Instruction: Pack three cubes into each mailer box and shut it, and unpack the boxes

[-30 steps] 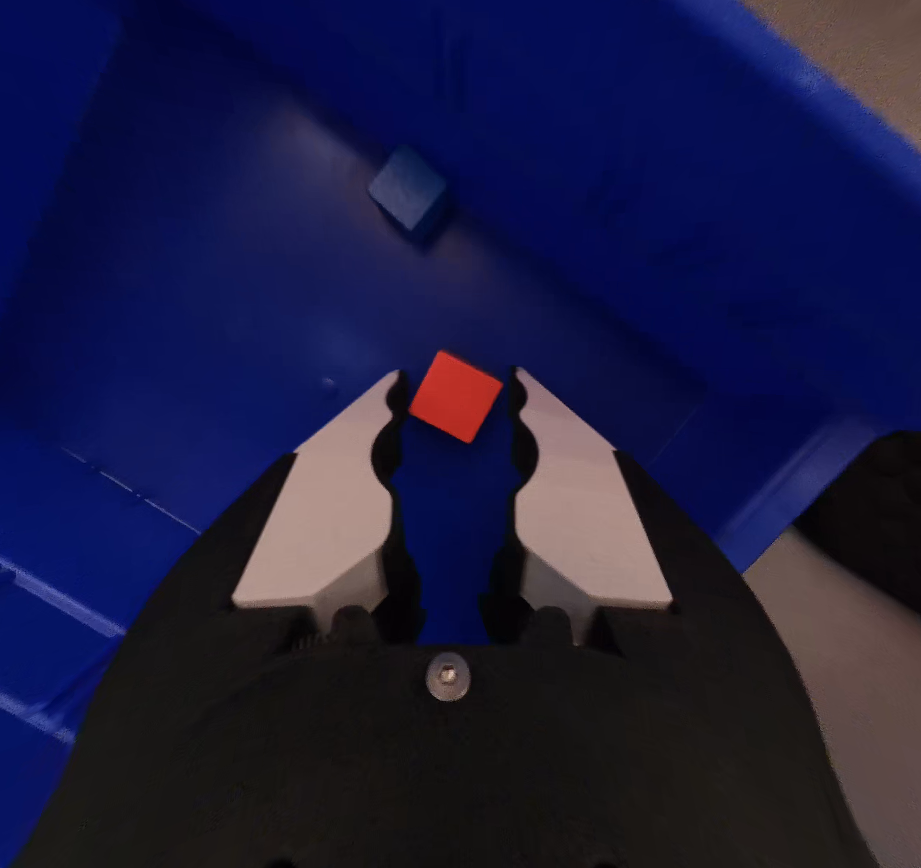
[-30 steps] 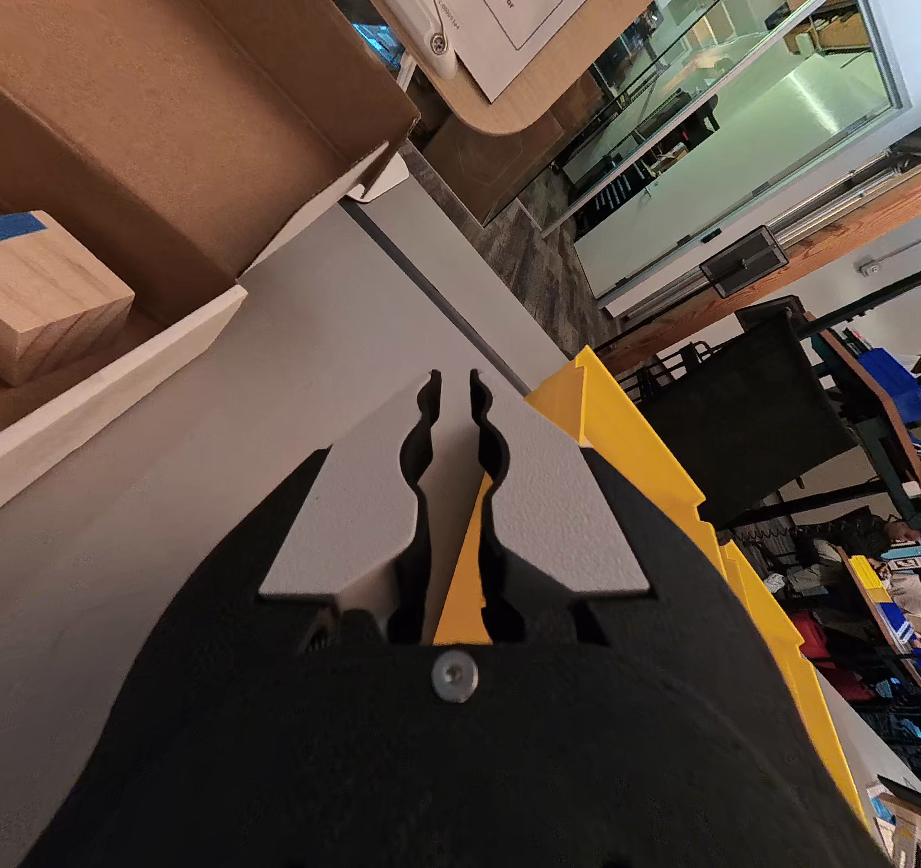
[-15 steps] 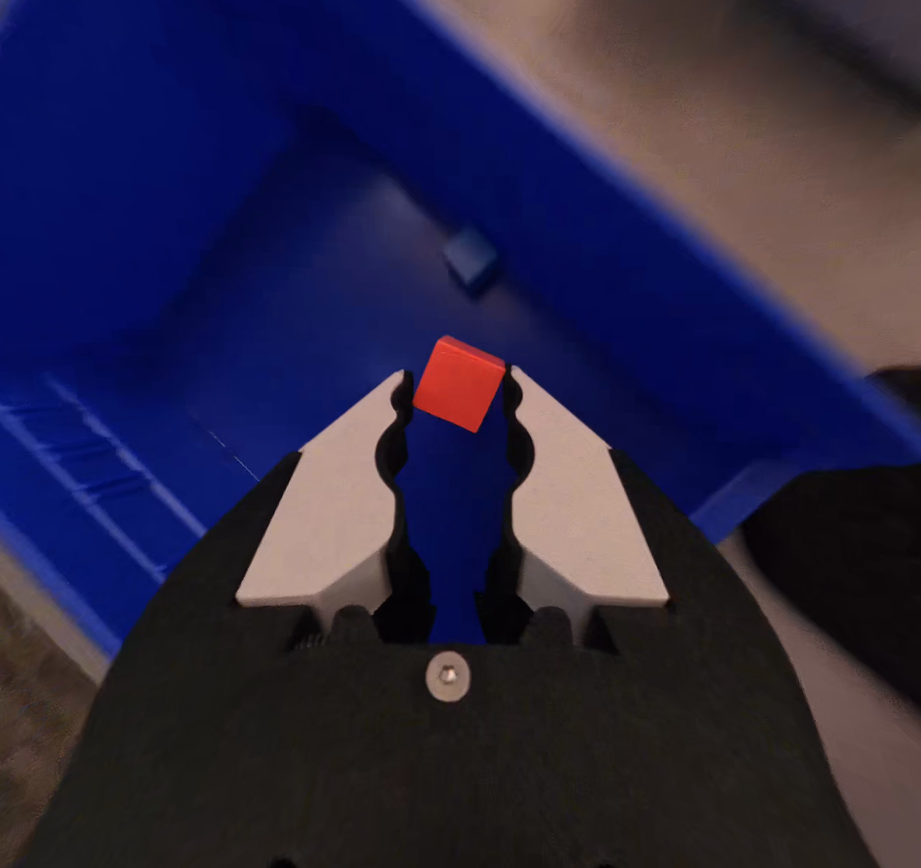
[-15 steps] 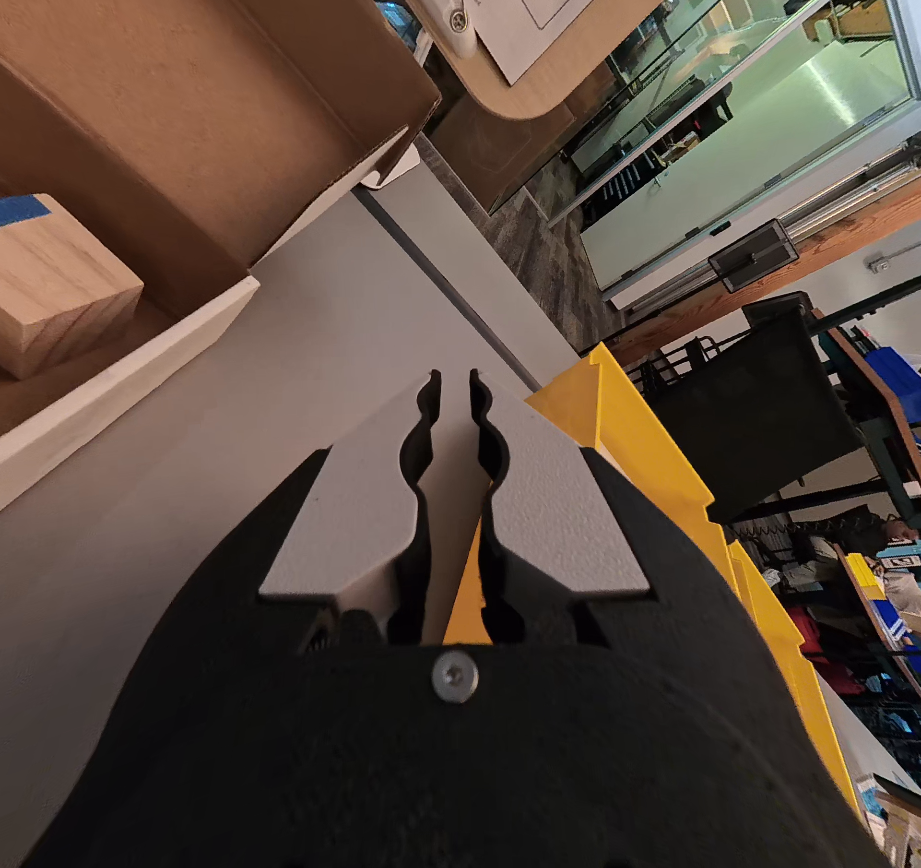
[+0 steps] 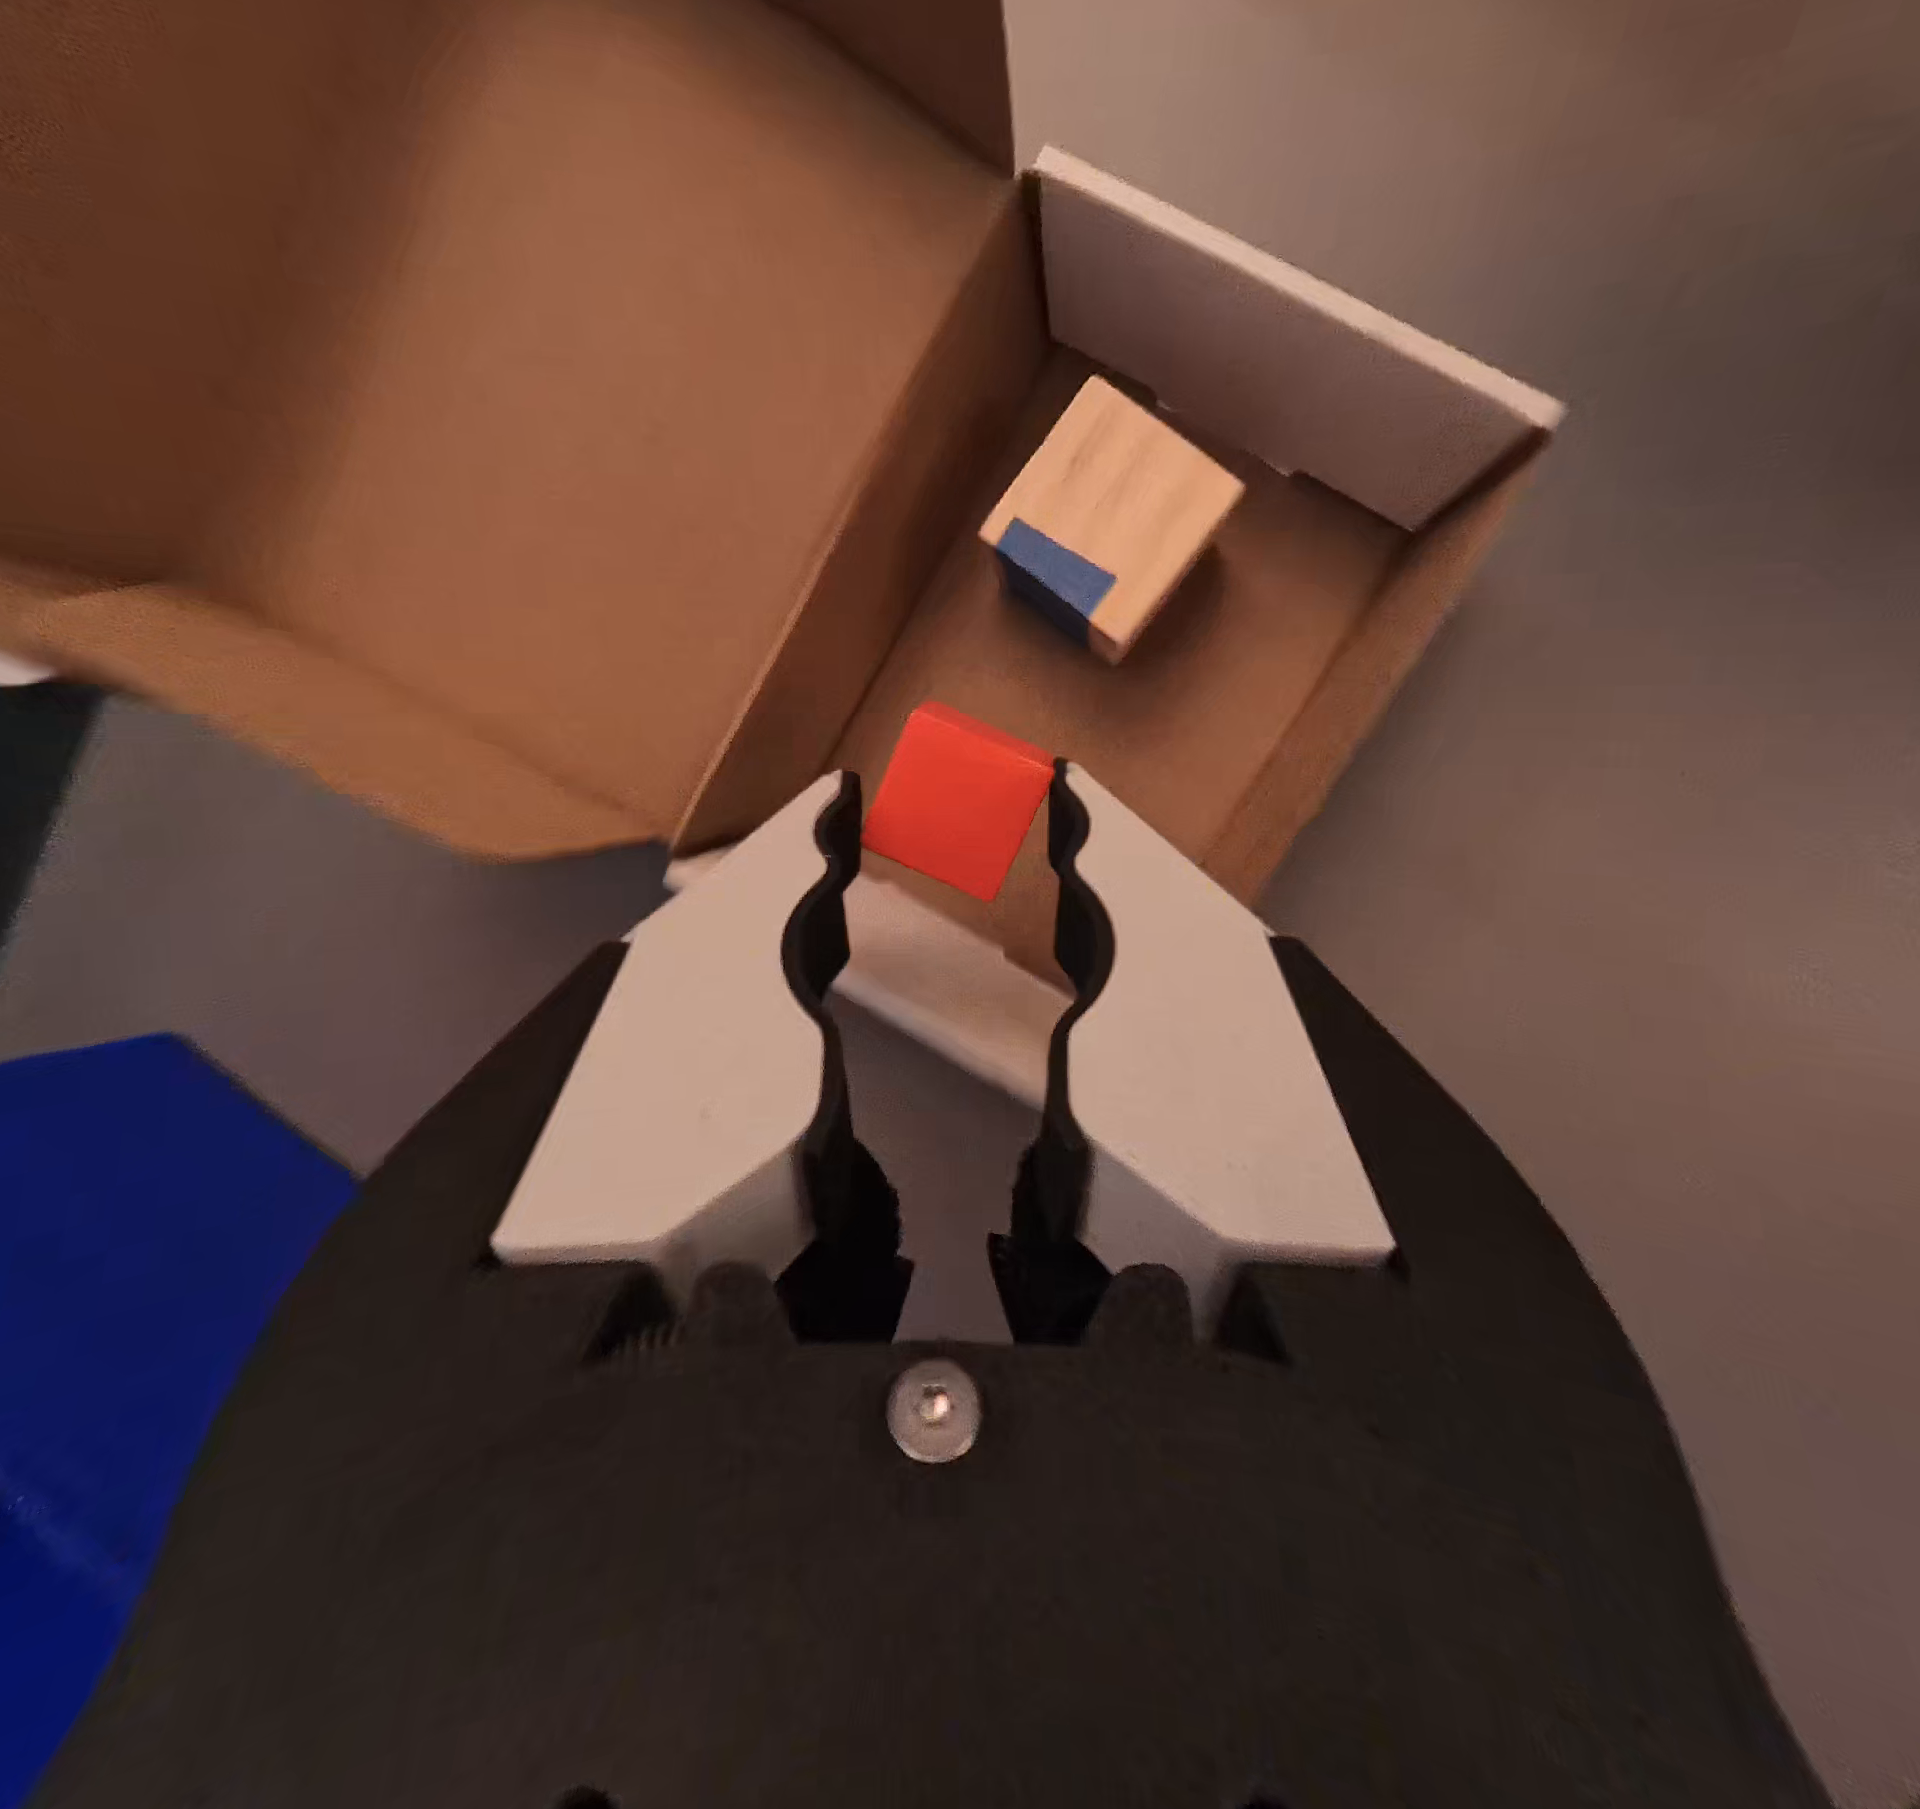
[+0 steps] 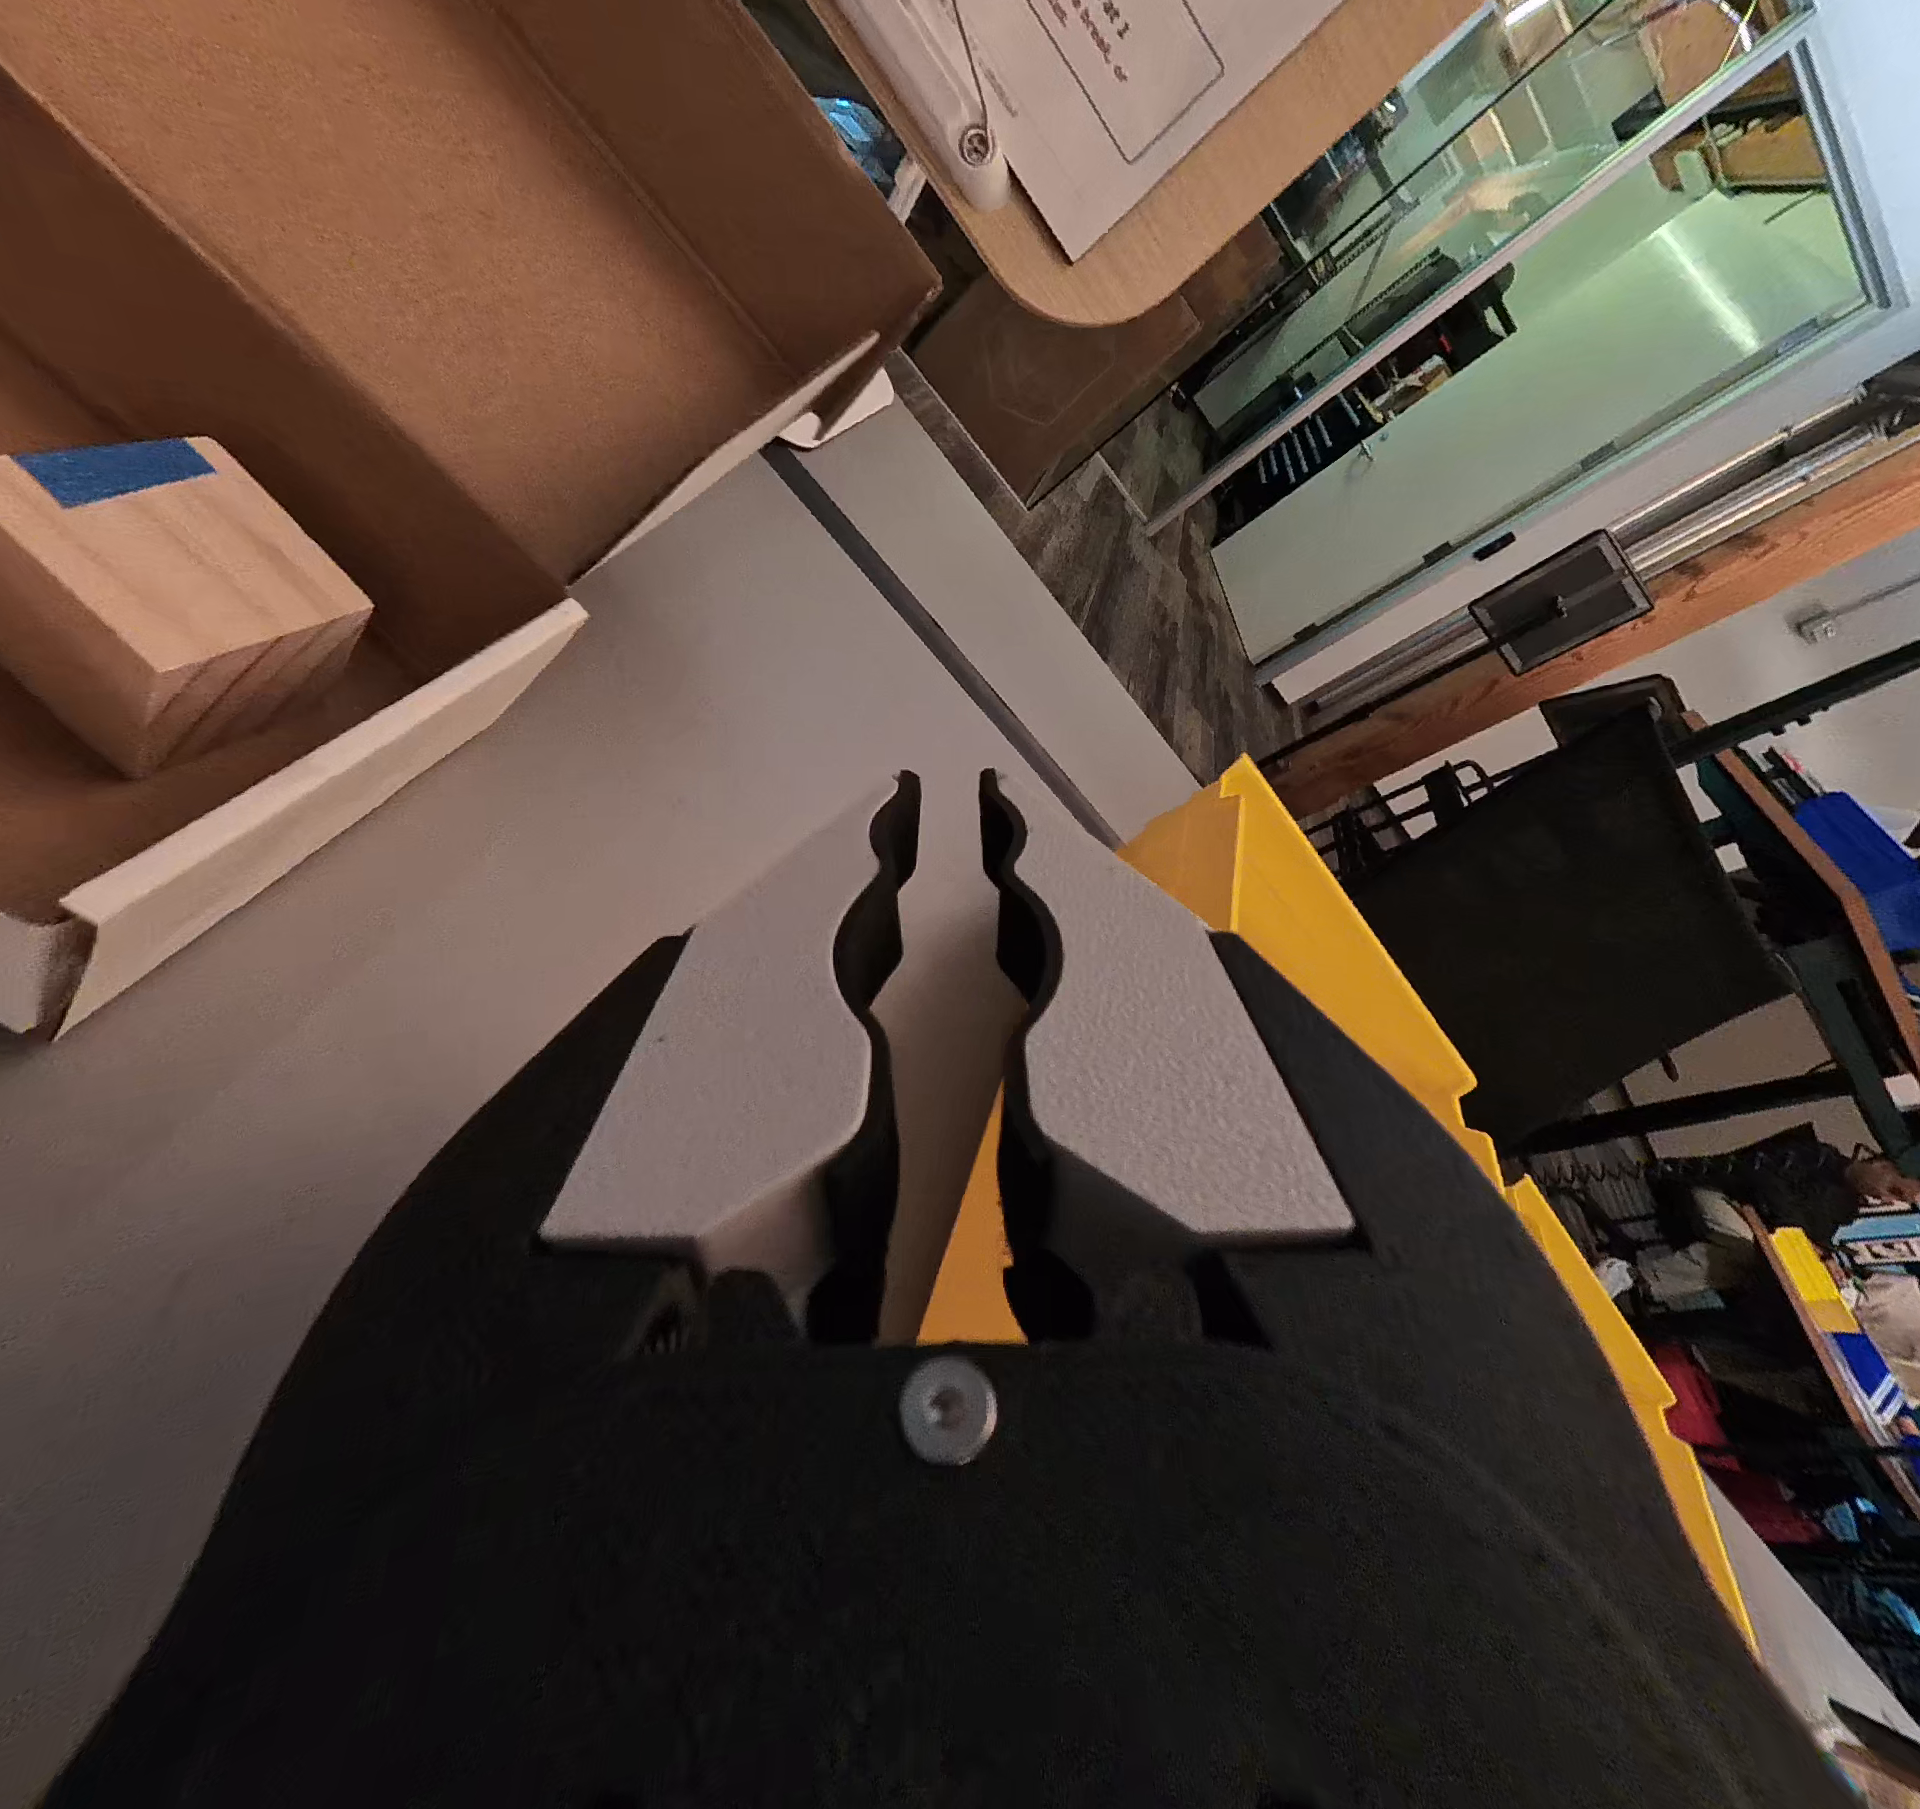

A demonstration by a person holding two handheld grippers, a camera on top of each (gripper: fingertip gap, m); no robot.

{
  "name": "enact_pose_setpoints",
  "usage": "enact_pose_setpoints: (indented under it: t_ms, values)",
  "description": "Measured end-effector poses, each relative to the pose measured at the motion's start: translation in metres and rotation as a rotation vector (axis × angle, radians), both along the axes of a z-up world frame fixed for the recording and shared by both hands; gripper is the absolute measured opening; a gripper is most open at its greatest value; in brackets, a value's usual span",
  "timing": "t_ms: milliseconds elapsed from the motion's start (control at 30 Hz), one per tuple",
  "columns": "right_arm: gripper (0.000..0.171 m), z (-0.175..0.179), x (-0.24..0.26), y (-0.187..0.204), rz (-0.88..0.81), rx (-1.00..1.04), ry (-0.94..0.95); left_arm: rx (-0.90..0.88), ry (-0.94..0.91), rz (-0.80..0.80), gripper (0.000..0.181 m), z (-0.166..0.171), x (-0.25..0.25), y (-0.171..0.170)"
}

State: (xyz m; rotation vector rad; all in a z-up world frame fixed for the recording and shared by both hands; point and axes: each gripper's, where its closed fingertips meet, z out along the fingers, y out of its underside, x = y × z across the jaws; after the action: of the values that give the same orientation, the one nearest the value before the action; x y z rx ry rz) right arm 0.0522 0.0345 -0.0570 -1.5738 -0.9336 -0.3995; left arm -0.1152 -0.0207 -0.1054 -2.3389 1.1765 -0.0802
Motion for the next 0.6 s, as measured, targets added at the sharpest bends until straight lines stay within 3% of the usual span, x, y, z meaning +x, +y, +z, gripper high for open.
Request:
enact_pose_setpoints:
  t_ms: [200, 400, 600]
  values:
    - [0.01, 0.004, -0.008, -0.007, 0.052, -0.006, 0.015, -0.098, 0.131, -0.016, 0.035, -0.044, 0.006, 0.017]
    - [0.01, 0.011, -0.003, -0.012, 0.076, -0.033, 0.076, -0.154, 0.065, -0.052, 0.035, -0.045, 0.024, 0.011]
    - [0.01, 0.013, 0.001, -0.012, 0.073, -0.038, 0.086, -0.182, 0.128, -0.061, 0.036, -0.058, 0.022, 0.012]
